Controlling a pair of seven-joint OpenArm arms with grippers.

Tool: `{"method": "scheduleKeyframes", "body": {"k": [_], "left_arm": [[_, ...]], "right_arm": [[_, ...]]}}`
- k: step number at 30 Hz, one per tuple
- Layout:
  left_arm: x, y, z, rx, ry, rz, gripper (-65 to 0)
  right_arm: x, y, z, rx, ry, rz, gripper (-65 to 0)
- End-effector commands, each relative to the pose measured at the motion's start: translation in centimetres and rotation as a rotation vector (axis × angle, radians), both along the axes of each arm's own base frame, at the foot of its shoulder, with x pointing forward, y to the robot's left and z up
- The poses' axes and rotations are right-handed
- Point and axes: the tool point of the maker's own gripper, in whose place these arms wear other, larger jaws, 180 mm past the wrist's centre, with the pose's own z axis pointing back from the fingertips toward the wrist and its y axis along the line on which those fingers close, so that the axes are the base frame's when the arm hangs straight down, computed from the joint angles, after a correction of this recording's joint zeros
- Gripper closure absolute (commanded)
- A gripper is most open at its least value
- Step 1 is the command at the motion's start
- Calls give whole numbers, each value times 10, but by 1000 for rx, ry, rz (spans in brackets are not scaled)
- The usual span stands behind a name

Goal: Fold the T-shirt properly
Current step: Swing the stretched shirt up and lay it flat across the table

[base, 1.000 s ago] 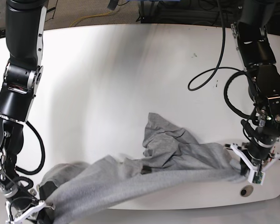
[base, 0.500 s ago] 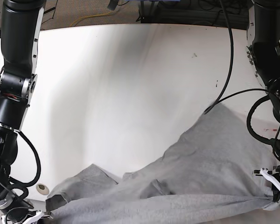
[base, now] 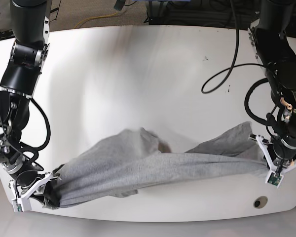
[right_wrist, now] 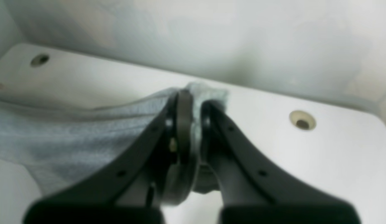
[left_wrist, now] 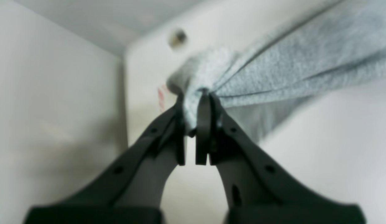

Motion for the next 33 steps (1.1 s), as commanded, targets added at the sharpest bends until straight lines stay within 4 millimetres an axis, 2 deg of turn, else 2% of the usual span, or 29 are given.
{"method": "scheduleKeyframes", "body": {"k": [1,6,8,14,18,22,24,28,33], "left_arm": [[-7,4,-5,29,9,-1,0],[-33,-4,-58,0,142,-12,0],[-50,-5,-84,-4,212,-13,0],[-80,-26,-130,-81,267,-68,0],[-104,-31,-154,-102,324,-82,0],[-125,-33,-171,-116,369,-88,0],[-137,-26,-177,-122,383,-67,0],[-149,-11,-180,-128,384,-23,0],[-155,2,-179,-126,376,9,0]], "right_arm": [[-7,-8,11,-5,-53,-17,0],[-36,-14,-36,1,35,-41,0],[-51,-10,-63,15,88,-41,0],[-88,-5,-118,44,208,-55,0],[-114,-3,-153,53,299,-57,0],[-137,1,-171,44,352,-52,0],[-149,8,-177,47,366,-44,0],[-168,-1,-178,65,369,-93,0],[-195,-11,-198,65,455,-128,0]]}}
